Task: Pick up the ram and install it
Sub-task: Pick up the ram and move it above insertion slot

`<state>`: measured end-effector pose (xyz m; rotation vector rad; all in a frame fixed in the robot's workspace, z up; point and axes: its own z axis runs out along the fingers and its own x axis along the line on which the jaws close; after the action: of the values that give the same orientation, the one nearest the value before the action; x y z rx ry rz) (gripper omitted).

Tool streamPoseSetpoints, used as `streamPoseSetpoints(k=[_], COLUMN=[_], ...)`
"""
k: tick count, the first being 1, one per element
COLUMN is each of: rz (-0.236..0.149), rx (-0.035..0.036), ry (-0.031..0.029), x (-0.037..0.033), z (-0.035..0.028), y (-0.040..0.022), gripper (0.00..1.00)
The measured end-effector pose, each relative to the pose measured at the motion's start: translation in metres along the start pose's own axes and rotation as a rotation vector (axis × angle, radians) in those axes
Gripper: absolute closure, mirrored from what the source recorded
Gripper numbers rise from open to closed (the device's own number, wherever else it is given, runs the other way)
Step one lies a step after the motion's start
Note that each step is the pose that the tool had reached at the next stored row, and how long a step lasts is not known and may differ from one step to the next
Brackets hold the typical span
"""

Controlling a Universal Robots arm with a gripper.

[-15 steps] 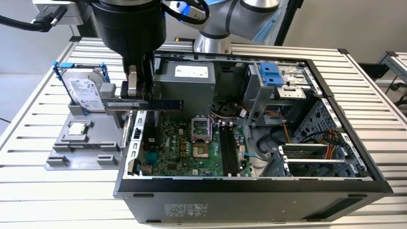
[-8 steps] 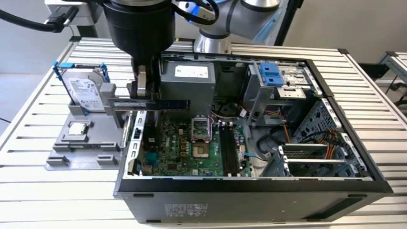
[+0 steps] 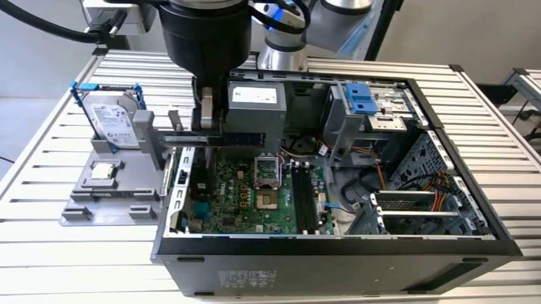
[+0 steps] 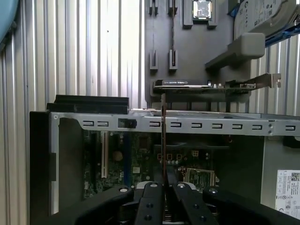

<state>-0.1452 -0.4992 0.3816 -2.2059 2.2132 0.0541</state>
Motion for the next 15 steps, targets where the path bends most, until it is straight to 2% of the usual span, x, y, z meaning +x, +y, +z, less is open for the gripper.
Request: streamPoseSetpoints(k=[11, 15], rz=[0.000, 0.011], rx=[0.0000, 0.0004], ry=[-0.0001, -0.0002], x=[-0.0001, -0.0001], z=[-0.0003, -0.0003], y=[-0.0250, -0.0305], gripper=[1.00, 1.00])
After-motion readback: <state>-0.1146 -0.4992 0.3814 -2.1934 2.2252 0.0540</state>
